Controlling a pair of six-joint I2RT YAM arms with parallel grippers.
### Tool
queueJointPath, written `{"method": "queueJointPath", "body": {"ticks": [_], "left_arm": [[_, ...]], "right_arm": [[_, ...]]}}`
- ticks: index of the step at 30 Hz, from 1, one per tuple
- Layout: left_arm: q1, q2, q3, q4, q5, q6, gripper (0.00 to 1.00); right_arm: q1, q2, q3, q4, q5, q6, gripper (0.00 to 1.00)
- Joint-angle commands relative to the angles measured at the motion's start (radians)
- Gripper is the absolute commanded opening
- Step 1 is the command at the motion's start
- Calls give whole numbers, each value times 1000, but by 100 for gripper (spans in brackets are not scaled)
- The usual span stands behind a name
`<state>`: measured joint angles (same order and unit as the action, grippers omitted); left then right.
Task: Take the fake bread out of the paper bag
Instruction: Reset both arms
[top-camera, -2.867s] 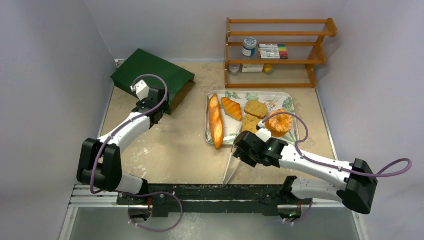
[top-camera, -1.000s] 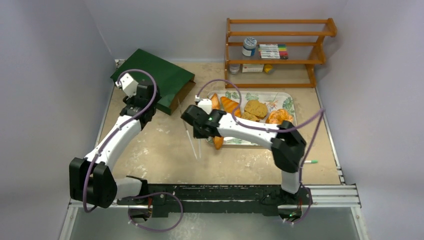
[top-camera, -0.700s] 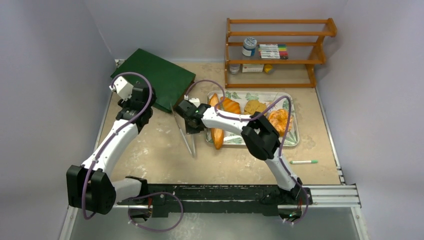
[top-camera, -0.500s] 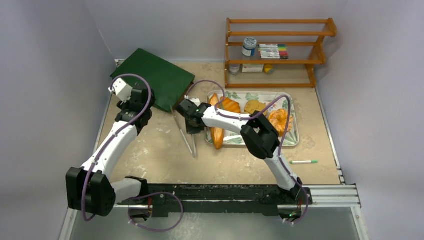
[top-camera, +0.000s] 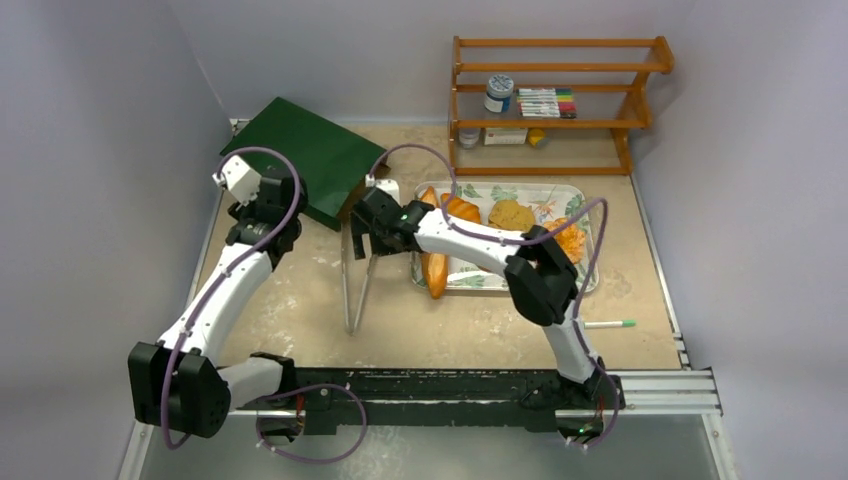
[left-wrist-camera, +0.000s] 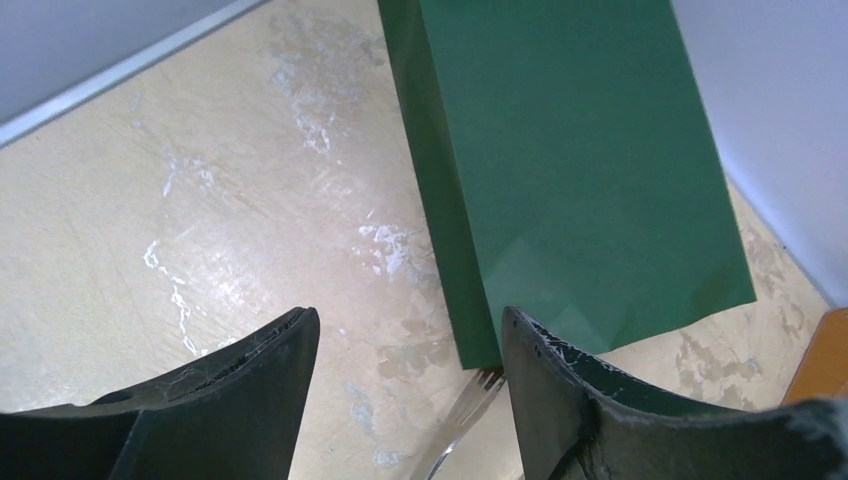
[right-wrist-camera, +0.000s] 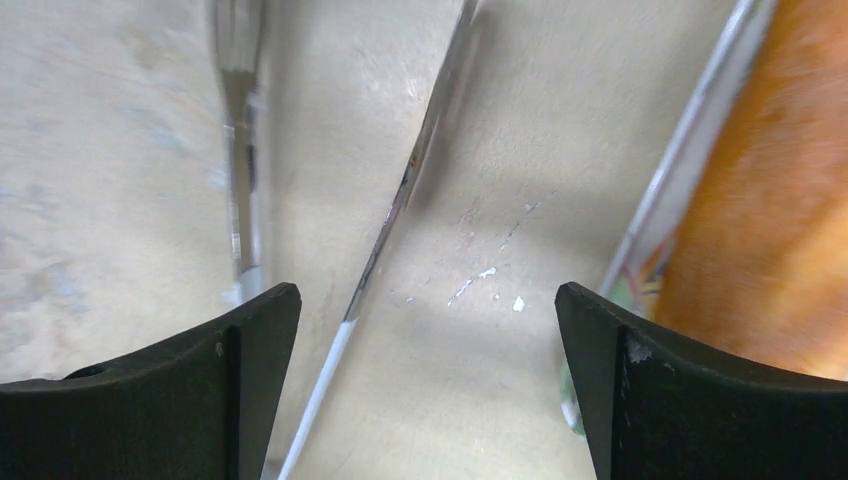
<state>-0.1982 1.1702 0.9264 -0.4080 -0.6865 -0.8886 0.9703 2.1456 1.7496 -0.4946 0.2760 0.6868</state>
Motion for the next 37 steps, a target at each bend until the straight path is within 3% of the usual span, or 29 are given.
{"method": "queueJointPath", "body": {"ticks": [1,6,9,13,19,30,34,37], "left_arm": [[6,-43,107,-7,-59,63,67],[6,-56,162,-20,-92,91,67],[6,-95,144,-8,-108,99,67],[6,-182,83,36,-105,132,66],[6,-290,1,66,-92,233,65],[7,-396,-102,62,-59,293,65],[7,-406,-106,60,-58,297,65],[6,-416,-108,58,-58,301,65]], "right_arm": [[2,-229,15,35,142,-77,100],[-90,-429,-23,50,343,-162,100],[-168,-562,-133,105,496,-186,100],[-252,-713,-282,114,670,-164,100],[-319,-883,-451,57,812,-63,100],[-333,-984,-493,-248,882,236,100],[-333,-968,-452,-468,891,450,99],[-334,-978,-470,-507,897,475,100]]}}
